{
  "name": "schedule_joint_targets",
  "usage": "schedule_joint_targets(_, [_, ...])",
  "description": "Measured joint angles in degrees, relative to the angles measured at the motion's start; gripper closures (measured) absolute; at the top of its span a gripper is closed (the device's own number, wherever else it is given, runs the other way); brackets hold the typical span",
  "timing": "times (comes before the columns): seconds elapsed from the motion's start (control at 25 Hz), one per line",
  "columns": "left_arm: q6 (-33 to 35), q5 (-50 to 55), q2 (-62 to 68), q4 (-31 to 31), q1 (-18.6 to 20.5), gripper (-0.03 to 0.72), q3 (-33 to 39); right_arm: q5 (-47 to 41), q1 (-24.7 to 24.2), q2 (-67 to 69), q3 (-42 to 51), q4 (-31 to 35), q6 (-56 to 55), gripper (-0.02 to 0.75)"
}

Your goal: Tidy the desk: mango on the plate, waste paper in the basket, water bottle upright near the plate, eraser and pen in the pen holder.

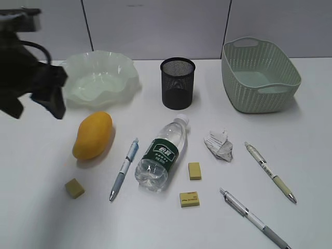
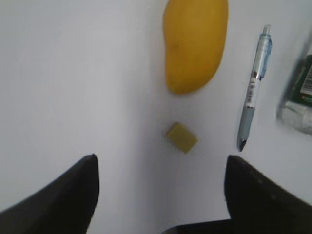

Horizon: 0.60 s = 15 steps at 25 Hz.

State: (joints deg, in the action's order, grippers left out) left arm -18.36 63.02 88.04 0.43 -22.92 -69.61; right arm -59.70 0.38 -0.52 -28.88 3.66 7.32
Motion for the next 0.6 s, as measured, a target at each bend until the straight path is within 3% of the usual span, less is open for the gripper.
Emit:
schedule_joint_targets(0.16, [-0.7,-2.6,9.5,-0.9,-3.4,0.081,-5.4,0.0,0.0,0.0,0.0,0.0,0.0,0.293])
schedule_joint_targets(0.36, [-1.9,-3.6,17.8,-1.2,-3.7,0.081,-11.4,0.0,0.0,0.0,0.0,0.0,0.0,0.293])
schedule_joint_targets(0.6, [-3.7,-6.2,22.0,-1.2,-3.6,0.081,-12.3,0.0,0.0,0.0,0.0,0.0,0.0,0.293])
